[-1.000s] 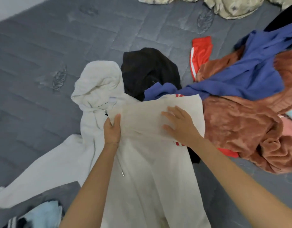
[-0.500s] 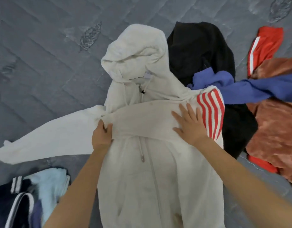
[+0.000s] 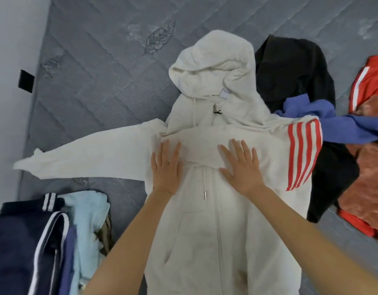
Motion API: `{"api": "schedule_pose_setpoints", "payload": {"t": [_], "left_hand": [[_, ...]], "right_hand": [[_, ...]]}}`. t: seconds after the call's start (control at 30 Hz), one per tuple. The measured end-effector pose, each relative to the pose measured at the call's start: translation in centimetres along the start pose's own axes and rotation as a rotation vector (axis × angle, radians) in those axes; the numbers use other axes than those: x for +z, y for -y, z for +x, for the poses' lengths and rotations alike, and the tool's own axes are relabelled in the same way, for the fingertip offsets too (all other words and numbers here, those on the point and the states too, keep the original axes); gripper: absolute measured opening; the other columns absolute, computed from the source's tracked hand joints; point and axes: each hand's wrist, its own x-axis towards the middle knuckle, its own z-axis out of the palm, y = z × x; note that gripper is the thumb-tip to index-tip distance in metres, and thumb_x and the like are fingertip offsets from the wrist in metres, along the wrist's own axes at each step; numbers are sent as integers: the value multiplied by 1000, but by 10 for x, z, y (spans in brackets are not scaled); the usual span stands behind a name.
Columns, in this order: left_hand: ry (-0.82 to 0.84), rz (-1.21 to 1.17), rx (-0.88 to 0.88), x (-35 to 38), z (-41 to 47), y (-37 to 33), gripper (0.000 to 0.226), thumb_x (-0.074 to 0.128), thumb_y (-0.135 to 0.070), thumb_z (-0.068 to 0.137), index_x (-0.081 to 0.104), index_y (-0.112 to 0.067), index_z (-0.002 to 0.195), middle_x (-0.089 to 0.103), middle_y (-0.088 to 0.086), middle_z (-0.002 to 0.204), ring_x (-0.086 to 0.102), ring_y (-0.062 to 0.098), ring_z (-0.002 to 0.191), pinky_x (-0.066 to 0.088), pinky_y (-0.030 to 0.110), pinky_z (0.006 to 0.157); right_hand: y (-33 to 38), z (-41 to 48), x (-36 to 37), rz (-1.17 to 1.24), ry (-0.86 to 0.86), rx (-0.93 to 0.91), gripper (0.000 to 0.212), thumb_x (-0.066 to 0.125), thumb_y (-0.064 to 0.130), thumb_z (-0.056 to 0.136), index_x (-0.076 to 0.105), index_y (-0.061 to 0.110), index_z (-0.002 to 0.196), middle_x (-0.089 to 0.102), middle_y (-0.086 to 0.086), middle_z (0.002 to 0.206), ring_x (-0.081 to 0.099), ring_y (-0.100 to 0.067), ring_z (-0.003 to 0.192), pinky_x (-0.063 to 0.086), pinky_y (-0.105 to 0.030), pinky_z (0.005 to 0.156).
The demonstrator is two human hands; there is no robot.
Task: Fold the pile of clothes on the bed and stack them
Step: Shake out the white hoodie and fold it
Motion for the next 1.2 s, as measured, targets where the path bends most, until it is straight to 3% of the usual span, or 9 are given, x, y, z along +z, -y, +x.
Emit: {"api": "schedule_pose_setpoints", "payload": {"t": [0.07,0.23,0.33,0.47,0.57,0.83,1.0,1.13,1.2], "left_hand": [[-24,9,14,-9,-3,9,58,12,-42,94,6,-29,150,8,7,160,3,23,147,-1,45,118],[-33,62,20,-38,6,47,61,13,-43,94,4,-26,151,3,6,160,0,26,148,0,48,118],[-39,99,16,-65,19,82,59,30,-36,101,-1,-27,151,-4,4,161,-5,24,148,-6,44,116],[-11,100,12,-106,27,139,62,31,-34,102,-5,-28,151,-7,3,161,-7,22,148,-3,43,118],[74,103,-26,-133,32,188,64,32,-33,102,-8,-27,151,-5,2,161,-2,21,148,2,44,119],[422,-54,-244,-163,31,343,68,47,-32,98,7,-16,152,19,8,157,25,29,142,25,45,113],[290,-16,-217,-158,14,400,53,55,-28,94,37,-10,141,42,12,144,36,30,133,29,38,107],[226,-30,-170,-147,0,439,38,62,-22,89,54,-4,121,54,15,125,46,34,118,35,39,97],[179,-91,-106,-148,-4,447,33,55,-28,89,59,-2,109,59,16,112,52,35,108,39,40,90]], "right_hand": [[19,-4,1,34,1,-20,68,16,58,87,13,33,150,13,-8,160,6,-32,148,-7,-43,115],[75,3,8,59,-39,-69,66,25,54,89,10,36,151,20,-9,159,15,-34,146,8,-50,116],[115,15,12,36,-34,-94,68,19,57,88,9,33,151,12,-7,161,6,-31,148,1,-47,116],[176,40,15,67,-39,-84,76,11,62,82,5,32,152,3,-5,162,-3,-28,148,-2,-46,117],[224,61,20,80,-43,-59,69,27,57,93,4,30,153,0,-5,162,-6,-26,148,-4,-44,118],[298,123,44,177,-27,-23,70,55,35,94,17,23,152,7,-8,161,-1,-29,148,-3,-43,118],[300,131,65,122,-9,22,67,52,28,96,16,21,153,5,-9,161,-3,-29,148,-3,-41,118],[296,150,70,-24,28,46,68,47,28,97,9,23,153,1,-10,161,-7,-30,148,-5,-45,117],[294,159,69,-87,54,74,71,45,34,97,3,25,154,4,-10,161,-6,-29,148,-4,-47,118]]}}
